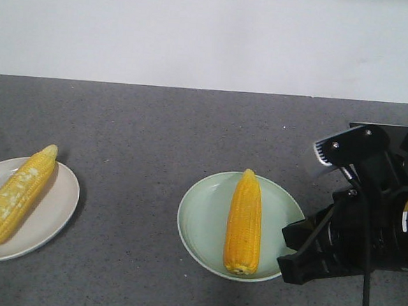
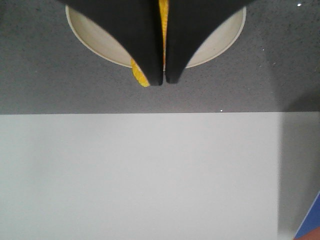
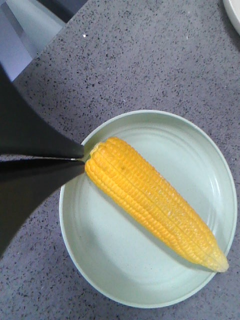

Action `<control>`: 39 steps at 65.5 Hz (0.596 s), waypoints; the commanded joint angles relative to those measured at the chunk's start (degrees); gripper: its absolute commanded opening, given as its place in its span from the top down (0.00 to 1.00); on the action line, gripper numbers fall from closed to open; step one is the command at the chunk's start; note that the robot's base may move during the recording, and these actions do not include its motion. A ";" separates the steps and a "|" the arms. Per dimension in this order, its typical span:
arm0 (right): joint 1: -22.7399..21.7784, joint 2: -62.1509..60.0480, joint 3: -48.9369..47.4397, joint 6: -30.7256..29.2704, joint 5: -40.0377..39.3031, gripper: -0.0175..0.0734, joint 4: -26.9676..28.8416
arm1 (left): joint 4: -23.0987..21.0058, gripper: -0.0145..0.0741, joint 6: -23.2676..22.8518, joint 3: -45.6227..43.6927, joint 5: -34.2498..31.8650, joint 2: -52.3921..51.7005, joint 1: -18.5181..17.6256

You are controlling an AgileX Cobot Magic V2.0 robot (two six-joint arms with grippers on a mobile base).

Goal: Distribute corn equally

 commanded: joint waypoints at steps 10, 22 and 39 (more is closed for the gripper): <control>0.15 -1.07 -1.45 -0.41 -2.44 0.82 0.45 | -0.01 0.85 -0.75 -1.24 -7.19 -1.06 0.15; 0.15 -1.07 -1.45 -0.41 -2.44 0.82 0.45 | 0.00 0.85 -0.75 -1.24 -7.09 -1.06 0.15; 0.15 -1.07 -1.45 -0.41 -2.44 0.82 0.45 | 0.00 0.85 -0.75 -1.24 -7.00 -1.00 0.15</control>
